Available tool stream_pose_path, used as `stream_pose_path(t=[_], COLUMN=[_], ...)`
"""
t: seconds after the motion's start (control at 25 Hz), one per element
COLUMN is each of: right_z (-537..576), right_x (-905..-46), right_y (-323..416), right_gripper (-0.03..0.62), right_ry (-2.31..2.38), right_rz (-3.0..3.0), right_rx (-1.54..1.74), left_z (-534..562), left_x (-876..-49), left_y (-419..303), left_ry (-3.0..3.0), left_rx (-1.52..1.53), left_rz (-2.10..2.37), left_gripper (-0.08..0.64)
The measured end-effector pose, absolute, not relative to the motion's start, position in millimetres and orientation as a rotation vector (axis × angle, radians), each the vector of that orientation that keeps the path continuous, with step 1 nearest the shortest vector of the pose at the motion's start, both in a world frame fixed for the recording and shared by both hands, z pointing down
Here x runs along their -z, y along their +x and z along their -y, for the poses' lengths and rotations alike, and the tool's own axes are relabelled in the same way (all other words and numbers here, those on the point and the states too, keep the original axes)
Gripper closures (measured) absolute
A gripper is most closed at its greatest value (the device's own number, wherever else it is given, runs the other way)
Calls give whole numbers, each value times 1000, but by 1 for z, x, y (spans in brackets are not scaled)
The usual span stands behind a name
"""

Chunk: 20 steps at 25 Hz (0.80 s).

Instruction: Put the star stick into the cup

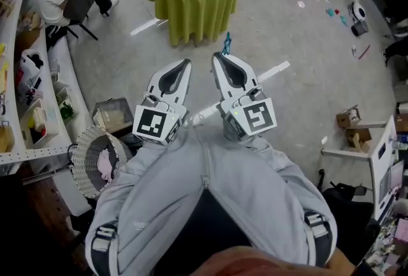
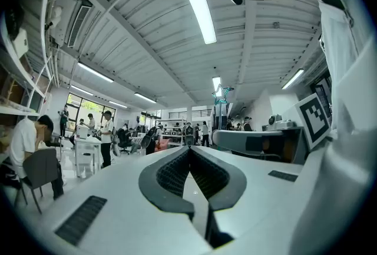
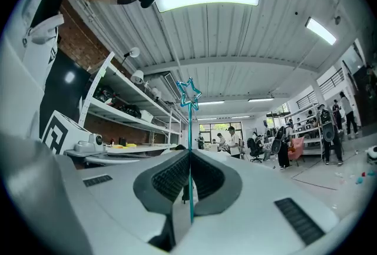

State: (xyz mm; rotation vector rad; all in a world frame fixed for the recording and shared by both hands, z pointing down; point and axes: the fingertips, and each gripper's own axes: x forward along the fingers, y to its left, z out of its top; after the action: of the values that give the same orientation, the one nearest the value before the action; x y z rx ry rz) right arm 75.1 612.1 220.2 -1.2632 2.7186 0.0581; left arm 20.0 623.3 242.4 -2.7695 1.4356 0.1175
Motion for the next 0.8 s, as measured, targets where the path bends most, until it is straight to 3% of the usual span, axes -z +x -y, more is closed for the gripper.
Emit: stream_pose_path(t=[0.8], right_z=[-502], right_x=[-252], right_y=[91], right_gripper=[557], right_ry=[-1329], right_rz=[-2704], right_rx=[-12], left_z=[-505], left_x=[-258], left_y=[5], left_ry=[-2771], left_rx=[-102], left_rz=[-1480], left_gripper=[543])
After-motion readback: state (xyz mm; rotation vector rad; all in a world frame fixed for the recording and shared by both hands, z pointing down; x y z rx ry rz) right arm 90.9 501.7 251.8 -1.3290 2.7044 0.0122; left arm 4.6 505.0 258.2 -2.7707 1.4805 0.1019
